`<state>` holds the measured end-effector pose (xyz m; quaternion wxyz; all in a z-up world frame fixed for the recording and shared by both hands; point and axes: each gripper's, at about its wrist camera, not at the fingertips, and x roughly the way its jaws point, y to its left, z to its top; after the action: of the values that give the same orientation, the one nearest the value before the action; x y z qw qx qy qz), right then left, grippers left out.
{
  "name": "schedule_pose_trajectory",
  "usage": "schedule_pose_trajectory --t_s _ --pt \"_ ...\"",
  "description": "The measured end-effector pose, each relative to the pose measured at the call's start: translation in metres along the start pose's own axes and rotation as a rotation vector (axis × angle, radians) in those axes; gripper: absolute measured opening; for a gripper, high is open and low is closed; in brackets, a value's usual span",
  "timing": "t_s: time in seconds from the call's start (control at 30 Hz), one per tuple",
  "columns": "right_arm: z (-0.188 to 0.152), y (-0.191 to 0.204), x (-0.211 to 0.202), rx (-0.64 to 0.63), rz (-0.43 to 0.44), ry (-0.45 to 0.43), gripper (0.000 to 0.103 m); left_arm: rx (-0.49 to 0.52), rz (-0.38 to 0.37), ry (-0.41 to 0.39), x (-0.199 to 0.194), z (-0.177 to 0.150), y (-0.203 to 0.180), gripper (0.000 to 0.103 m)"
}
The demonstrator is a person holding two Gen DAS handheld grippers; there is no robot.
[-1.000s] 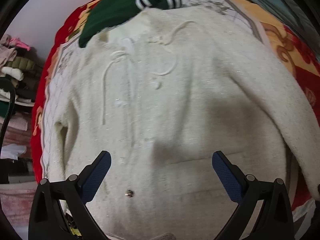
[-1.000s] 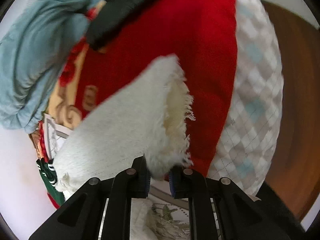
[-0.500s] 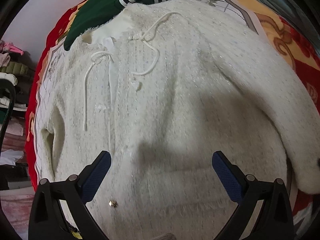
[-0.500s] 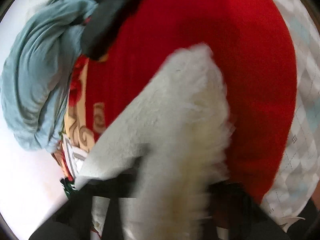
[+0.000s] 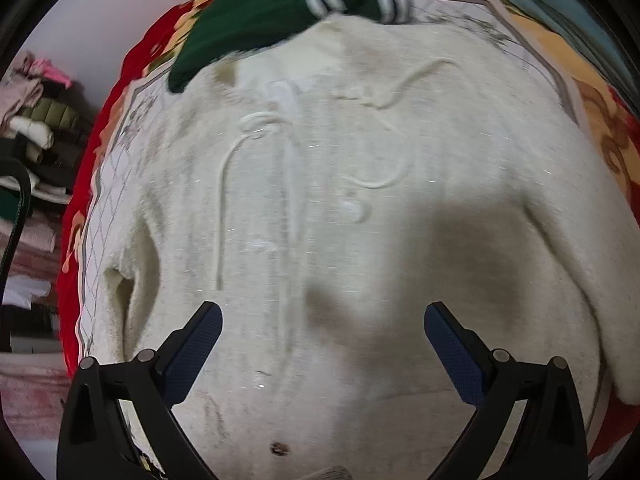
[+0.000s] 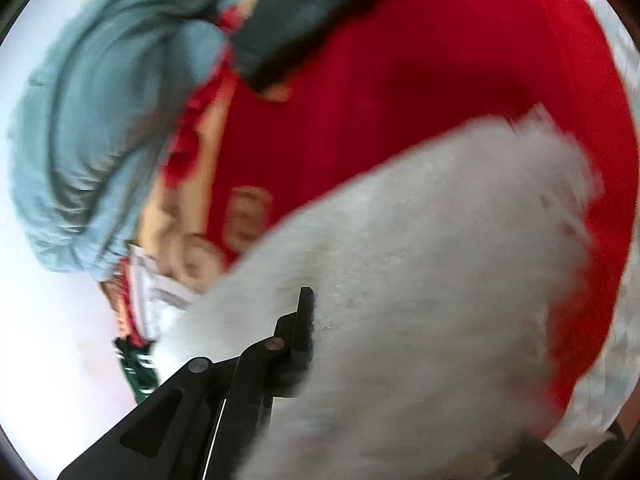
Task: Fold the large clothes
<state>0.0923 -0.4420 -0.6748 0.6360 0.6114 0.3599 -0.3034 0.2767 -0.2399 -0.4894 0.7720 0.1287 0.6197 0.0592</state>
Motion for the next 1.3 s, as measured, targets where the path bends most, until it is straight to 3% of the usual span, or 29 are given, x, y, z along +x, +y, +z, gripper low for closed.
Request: schedule_pose_trajectory --t_s 0.2,0.37,0.53,0.63,0.7,0.83,0.93,0.97,1.0,1.07,1.17,1.23,1.3 --pt "-0.019 0.099 -0.045 -0.179 0.100 -0.051 0.005 -0.116 0.002 0.032 0.006 0.005 0.060 0.103" --pt "-0.080 0.208 -0.042 -0.431 0.152 0.007 0.005 -0.217 -0.001 0.047 0.008 0.008 0.110 0.103" --pt "-0.186 0.288 0.004 -0.680 0.139 0.123 0.005 -0.322 0.025 0.051 0.019 0.004 0.168 0.103" --pt "-0.267 0.324 0.048 -0.860 0.103 0.195 0.005 -0.392 0.061 0.066 0.032 -0.004 0.204 0.103" --pt "-0.329 0.341 0.083 -1.012 0.048 0.231 0.005 -0.449 0.089 0.091 0.048 -0.013 0.234 0.103" --pt "-0.436 0.332 0.148 -1.299 -0.096 0.257 0.005 -0.528 0.132 0.151 0.076 -0.039 0.276 0.103" --pt "-0.507 0.309 0.205 -1.421 -0.238 0.396 0.015 -0.574 0.158 0.193 0.088 -0.065 0.302 0.103" --pt "-0.518 0.303 0.219 -1.414 -0.244 0.456 0.034 -0.587 0.164 0.205 0.088 -0.075 0.309 0.103" --pt "-0.529 0.300 0.224 -1.398 -0.208 0.504 0.056 -0.602 0.160 0.218 0.088 -0.086 0.317 0.103" --pt "-0.539 0.303 0.214 -1.383 -0.077 0.564 0.069 -0.637 0.147 0.246 0.086 -0.109 0.329 0.103" --pt "-0.540 0.308 0.178 -1.271 0.224 0.778 0.071 -0.713 0.091 0.299 0.082 -0.147 0.345 0.103" --pt "-0.529 0.305 0.161 -1.259 0.252 0.802 0.074 -0.789 0.025 0.345 0.082 -0.173 0.354 0.103" --pt "-0.506 0.300 0.149 -1.268 0.219 0.797 0.074 -0.890 -0.052 0.393 0.083 -0.201 0.360 0.103"
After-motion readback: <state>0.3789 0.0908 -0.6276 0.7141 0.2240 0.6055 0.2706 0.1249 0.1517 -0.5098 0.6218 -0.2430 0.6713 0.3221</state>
